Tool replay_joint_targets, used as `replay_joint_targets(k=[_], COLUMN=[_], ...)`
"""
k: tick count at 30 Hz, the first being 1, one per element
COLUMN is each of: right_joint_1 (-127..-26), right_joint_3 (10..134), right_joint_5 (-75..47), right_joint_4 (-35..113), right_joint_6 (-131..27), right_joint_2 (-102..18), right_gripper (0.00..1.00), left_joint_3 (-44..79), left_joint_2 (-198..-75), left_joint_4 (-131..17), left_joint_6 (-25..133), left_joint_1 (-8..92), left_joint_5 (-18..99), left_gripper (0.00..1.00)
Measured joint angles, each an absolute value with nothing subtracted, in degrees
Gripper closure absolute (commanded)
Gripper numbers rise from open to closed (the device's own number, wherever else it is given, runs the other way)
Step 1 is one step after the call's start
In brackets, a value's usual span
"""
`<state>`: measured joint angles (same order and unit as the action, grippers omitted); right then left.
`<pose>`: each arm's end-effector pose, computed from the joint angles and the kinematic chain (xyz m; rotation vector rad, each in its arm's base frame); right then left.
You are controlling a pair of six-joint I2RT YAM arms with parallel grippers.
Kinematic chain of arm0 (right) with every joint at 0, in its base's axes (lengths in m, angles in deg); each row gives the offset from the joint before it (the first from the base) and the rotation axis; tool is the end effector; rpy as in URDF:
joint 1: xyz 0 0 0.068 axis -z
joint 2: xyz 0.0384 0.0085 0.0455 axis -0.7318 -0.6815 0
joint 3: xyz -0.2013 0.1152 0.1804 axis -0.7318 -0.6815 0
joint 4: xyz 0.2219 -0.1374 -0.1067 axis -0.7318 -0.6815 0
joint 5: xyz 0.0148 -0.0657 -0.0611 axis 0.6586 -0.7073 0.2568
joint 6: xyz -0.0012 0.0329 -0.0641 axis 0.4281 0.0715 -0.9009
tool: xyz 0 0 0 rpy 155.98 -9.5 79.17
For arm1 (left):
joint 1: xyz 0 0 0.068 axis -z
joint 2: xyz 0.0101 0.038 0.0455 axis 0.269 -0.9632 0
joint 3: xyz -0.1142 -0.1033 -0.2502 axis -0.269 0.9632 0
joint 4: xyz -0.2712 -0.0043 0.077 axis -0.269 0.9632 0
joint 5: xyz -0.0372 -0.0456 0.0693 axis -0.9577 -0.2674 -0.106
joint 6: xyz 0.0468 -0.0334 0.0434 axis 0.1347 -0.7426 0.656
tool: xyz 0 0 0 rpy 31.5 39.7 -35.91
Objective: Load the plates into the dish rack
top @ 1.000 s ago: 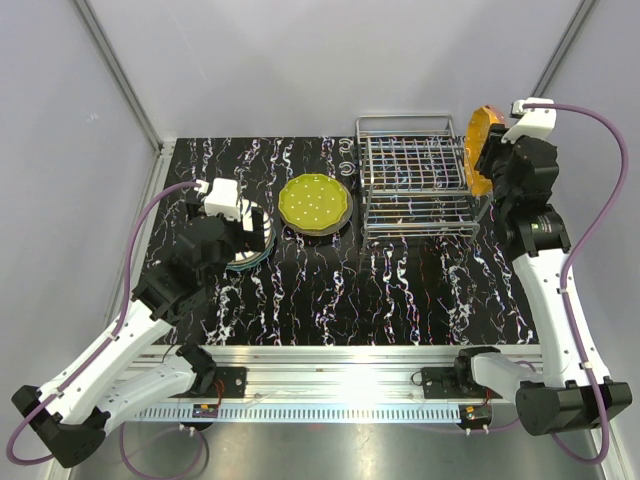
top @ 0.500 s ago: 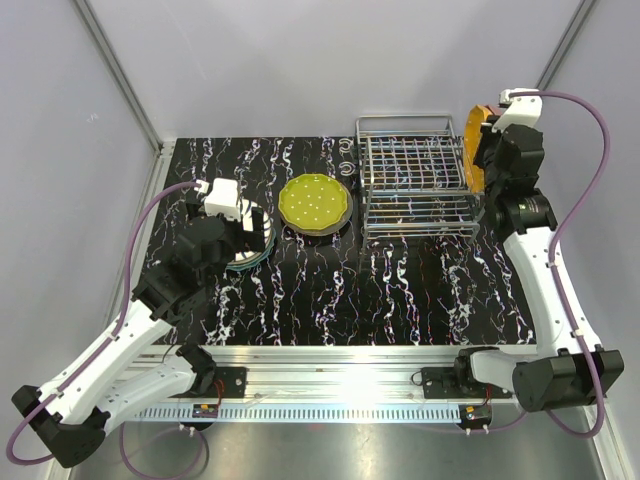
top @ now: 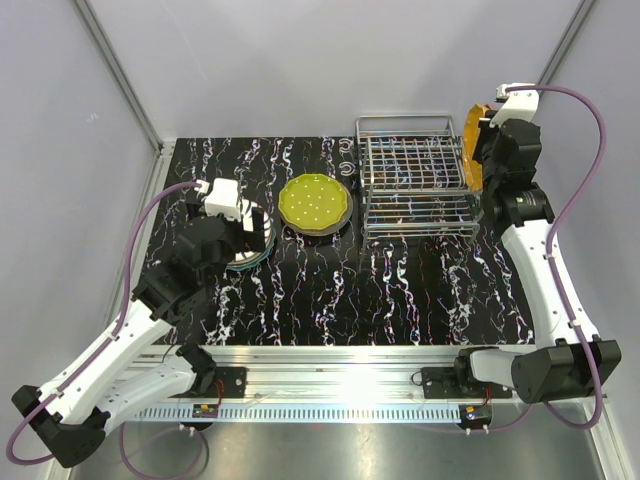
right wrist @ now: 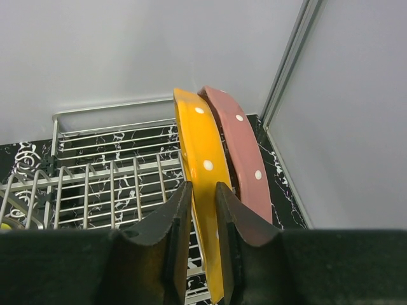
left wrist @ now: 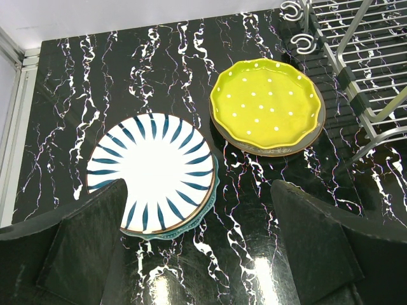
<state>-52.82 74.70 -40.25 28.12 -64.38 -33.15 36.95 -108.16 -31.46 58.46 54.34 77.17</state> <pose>0.3224 0.0130 0.4604 0.0842 1.6660 -0.2760 0.1776 -0.1060 0.3712 0.1647 1.8331 -0.0977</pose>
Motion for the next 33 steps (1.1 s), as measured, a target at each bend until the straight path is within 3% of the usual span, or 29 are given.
replay_joint_targets(k=[23, 33], right_joint_1=[-52.65, -52.65], right_joint_3=[74.57, 75.42], right_joint_5=[-38.22, -38.04], right_joint_4=[30.2, 28.3], right_joint_6=[-64.62, -64.57], right_joint_2=[-35.65, -35.65], right_gripper=[0.7, 0.58], left_joint_3=[36.95, 36.95], left_joint_2=[-108.16, -108.16], left_joint_4=[-31.46, -31.46], left_joint_6=[58.46, 58.46], left_joint_1=[54.34, 54.34], left_joint_5=[76.95, 76.95], left_gripper=[0.01, 0.01])
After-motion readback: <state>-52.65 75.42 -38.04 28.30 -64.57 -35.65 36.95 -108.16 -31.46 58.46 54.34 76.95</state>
